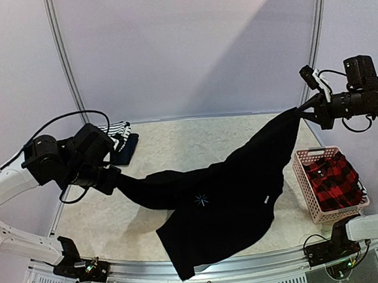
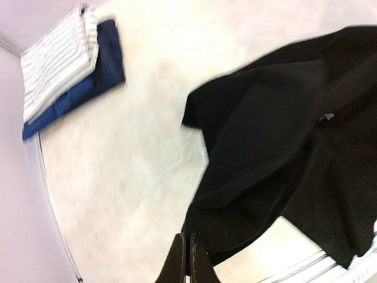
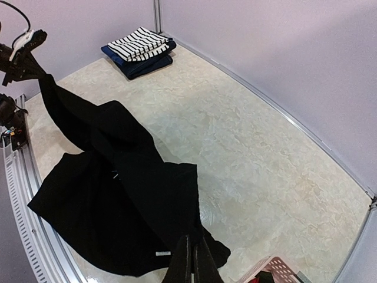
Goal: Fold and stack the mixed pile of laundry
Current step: Pick up the crumpled T-shirt from the center of the board, then flatten out the crumpled T-shirt at the center of the board.
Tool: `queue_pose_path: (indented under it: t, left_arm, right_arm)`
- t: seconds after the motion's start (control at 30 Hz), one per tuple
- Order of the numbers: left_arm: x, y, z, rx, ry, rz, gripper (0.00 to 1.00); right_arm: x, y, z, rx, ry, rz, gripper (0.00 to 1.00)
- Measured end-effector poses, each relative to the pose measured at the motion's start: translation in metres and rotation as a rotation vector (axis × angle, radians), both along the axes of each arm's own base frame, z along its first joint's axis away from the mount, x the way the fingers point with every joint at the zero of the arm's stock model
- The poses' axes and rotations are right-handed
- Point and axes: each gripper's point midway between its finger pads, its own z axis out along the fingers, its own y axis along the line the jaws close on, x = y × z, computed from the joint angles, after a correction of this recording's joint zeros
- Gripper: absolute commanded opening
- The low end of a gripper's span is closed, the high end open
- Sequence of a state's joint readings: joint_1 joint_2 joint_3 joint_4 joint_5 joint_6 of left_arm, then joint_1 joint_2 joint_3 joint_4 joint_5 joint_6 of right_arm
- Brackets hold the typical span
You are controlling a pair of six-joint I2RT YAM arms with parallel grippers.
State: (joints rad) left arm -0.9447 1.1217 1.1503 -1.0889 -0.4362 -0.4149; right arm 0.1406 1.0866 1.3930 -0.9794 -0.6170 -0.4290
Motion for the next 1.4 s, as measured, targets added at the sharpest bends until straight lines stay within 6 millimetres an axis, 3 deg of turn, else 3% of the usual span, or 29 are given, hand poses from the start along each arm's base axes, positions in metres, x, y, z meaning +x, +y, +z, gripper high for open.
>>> queue_pose_path:
  t: [0.17, 0.3, 0.4, 0.5, 0.6, 0.77, 0.83, 0.9, 1.03, 1.13, 1.23, 1.4]
  left_arm:
    - [-0.002, 0.038, -0.049, 0.073, 0.078, 0.131, 0.00]
    - [0.006, 0.071, -0.076, 0.104, 0.121, 0.261, 0.00]
    - [0.024, 0.087, -0.086, 0.095, 0.130, 0.354, 0.00]
    - [0.046, 0.093, -0.102, 0.125, 0.149, 0.400, 0.03]
    - [0.071, 0.093, -0.129, 0.189, 0.225, 0.422, 0.15]
    - [0.082, 0.081, -0.152, 0.203, 0.284, 0.393, 0.29]
    - [0.083, 0.072, -0.146, 0.190, 0.261, 0.365, 0.32]
    - [0.083, 0.052, -0.133, 0.157, 0.205, 0.303, 0.34]
    - [0.078, -0.016, -0.096, -0.026, 0.097, 0.106, 0.36]
    - [0.085, -0.054, -0.078, -0.138, 0.077, 0.026, 0.35]
    - [0.098, -0.084, -0.081, -0.170, 0.092, -0.034, 0.36]
    - [0.101, -0.123, -0.118, -0.101, 0.170, -0.126, 0.38]
  right_arm:
    - [0.011, -0.003, -0.024, -0.011, 0.046, -0.038, 0.00]
    - [0.040, -0.003, -0.049, -0.016, 0.116, -0.080, 0.00]
    - [0.063, -0.003, -0.061, -0.016, 0.142, -0.113, 0.00]
    - [0.097, -0.005, -0.068, -0.026, 0.149, -0.167, 0.00]
    - [0.137, -0.010, -0.079, -0.034, 0.160, -0.227, 0.00]
    - [0.177, -0.026, -0.118, -0.015, 0.252, -0.326, 0.00]
    - [0.184, -0.029, -0.123, -0.002, 0.278, -0.341, 0.00]
    - [0.191, -0.028, -0.115, 0.015, 0.273, -0.338, 0.00]
    - [0.198, -0.022, -0.081, 0.064, 0.213, -0.317, 0.00]
    - [0.198, -0.018, -0.071, 0.091, 0.202, -0.297, 0.00]
    - [0.195, -0.015, -0.073, 0.109, 0.224, -0.287, 0.00]
    - [0.192, -0.011, -0.077, 0.124, 0.247, -0.269, 0.00]
